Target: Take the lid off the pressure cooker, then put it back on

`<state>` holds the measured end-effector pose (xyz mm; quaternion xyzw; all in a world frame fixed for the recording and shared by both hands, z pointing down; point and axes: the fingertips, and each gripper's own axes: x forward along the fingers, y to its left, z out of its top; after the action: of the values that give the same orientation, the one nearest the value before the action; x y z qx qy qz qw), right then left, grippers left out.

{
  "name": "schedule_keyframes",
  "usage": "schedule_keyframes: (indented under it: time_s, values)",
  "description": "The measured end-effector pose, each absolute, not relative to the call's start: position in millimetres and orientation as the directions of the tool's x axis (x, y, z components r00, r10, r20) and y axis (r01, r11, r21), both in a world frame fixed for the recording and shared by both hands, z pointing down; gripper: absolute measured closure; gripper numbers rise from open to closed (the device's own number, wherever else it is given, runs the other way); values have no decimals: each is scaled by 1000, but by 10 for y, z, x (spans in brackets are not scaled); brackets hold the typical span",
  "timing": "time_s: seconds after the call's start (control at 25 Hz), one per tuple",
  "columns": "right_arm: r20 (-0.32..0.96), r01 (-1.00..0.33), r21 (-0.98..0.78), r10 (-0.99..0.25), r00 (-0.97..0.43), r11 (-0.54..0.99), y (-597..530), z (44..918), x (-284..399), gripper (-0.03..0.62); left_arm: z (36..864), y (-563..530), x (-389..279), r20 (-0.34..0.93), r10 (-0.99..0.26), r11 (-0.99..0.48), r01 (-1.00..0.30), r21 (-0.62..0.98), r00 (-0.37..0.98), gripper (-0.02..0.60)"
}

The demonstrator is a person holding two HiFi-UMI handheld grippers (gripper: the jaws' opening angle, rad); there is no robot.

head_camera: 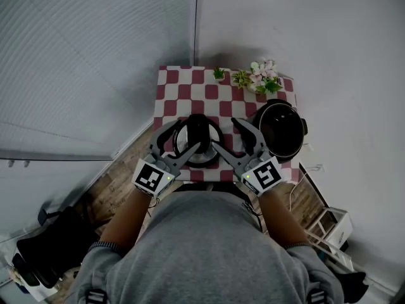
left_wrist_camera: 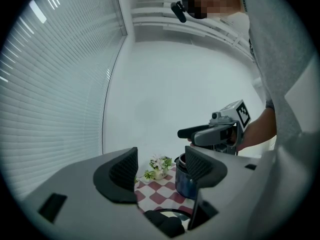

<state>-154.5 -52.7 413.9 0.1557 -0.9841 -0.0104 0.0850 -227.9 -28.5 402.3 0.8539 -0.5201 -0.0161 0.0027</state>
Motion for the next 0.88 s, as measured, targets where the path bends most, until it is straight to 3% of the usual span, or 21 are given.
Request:
schedule_keyframes:
  time_s: [0.48,0.88]
  values:
    - [267,-239,30,-239,-934,970,-558,4448,-1657,260,4301,-331,-2305,49,-863,-502,-865,17,502,260]
    - [591,-104,-40,-61,-805,994,-517,5467,-1784,249,5383,-402,-2135,382,-702,-656,-755,-19,600,259]
